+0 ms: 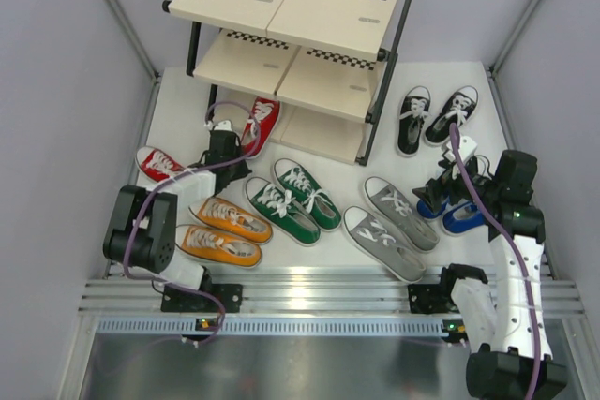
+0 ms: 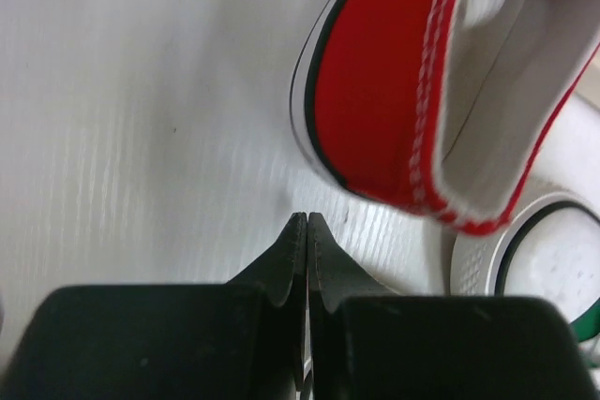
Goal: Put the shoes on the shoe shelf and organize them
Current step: Adjust the shoe at the shoe shelf.
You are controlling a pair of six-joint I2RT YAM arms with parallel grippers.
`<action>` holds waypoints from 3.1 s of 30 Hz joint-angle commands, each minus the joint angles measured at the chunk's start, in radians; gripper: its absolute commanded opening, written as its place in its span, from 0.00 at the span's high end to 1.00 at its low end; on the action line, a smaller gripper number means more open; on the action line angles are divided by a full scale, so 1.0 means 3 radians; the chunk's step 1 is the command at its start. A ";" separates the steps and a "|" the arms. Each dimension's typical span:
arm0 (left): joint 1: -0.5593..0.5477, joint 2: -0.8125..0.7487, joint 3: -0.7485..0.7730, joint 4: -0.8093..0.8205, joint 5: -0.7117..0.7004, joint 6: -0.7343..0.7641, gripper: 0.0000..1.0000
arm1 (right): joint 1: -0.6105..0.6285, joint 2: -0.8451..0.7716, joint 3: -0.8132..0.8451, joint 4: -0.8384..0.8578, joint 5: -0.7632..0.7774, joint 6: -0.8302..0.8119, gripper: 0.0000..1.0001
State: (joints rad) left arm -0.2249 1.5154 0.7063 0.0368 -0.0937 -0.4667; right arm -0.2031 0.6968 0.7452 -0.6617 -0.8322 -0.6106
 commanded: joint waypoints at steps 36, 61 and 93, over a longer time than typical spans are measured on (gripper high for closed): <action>0.0029 0.0900 0.1020 0.0343 0.0200 0.0063 0.90 | 0.0007 0.0030 -0.0009 -0.0003 -0.0054 -0.0097 0.01; 0.0136 -0.1087 0.0290 -0.0612 -0.0056 -0.0320 0.53 | 0.0007 -0.0006 0.0016 -0.0034 -0.0074 -0.0133 0.01; -0.0089 0.0885 0.0933 0.0511 0.0681 -0.0219 0.97 | 0.0007 -0.0001 0.0011 -0.0049 -0.0079 -0.0158 0.01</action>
State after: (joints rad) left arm -0.2588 1.7695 0.9512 0.1333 0.1719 -0.5491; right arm -0.2031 0.7002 0.7452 -0.6827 -0.8360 -0.6331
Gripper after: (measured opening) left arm 0.034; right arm 0.993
